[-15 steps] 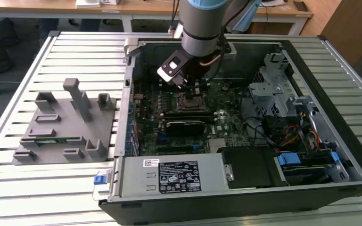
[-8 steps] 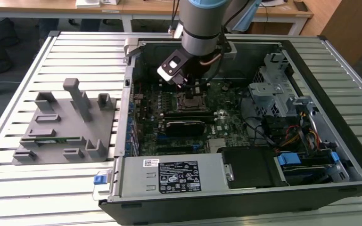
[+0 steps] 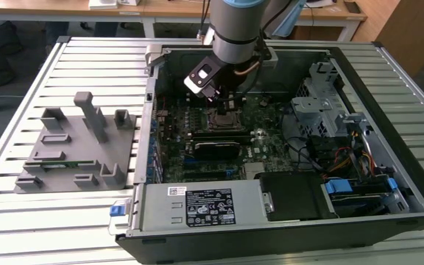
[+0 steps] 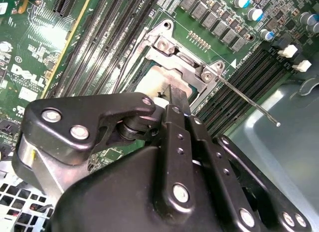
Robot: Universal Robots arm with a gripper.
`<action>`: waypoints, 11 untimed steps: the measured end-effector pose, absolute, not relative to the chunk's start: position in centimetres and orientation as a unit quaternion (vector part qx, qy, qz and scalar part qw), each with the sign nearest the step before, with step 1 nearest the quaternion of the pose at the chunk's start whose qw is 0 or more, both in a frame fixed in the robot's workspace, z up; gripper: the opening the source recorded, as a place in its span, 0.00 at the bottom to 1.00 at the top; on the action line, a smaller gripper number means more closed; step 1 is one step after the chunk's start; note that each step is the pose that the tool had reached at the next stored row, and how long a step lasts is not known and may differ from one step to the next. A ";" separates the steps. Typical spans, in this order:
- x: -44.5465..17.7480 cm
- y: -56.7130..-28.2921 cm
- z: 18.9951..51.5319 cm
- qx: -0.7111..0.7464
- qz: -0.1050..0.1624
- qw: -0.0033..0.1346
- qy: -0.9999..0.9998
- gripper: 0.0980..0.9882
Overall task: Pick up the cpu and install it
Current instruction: 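Install the first cpu locking lever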
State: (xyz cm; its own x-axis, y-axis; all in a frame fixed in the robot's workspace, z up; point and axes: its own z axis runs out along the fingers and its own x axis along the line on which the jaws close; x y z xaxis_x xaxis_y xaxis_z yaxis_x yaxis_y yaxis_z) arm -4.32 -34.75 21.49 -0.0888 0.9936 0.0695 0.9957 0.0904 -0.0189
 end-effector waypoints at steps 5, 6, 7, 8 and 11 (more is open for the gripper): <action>-4.3 -34.7 21.6 -0.674 -0.016 0.032 -0.738 0.01; -4.3 -34.8 21.7 -0.674 -0.016 0.032 -0.738 0.01; -4.3 -34.7 21.7 -0.674 -0.017 0.032 -0.738 0.01; -4.3 -34.7 21.7 -0.674 -0.016 0.032 -0.738 0.01; -4.3 -34.7 21.8 -0.674 -0.017 0.032 -0.738 0.01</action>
State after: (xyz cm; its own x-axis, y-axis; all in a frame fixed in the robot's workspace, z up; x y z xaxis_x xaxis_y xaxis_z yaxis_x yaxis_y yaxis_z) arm -4.33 -34.75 21.77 -0.0888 0.9936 0.0696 0.9957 0.0903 -0.0189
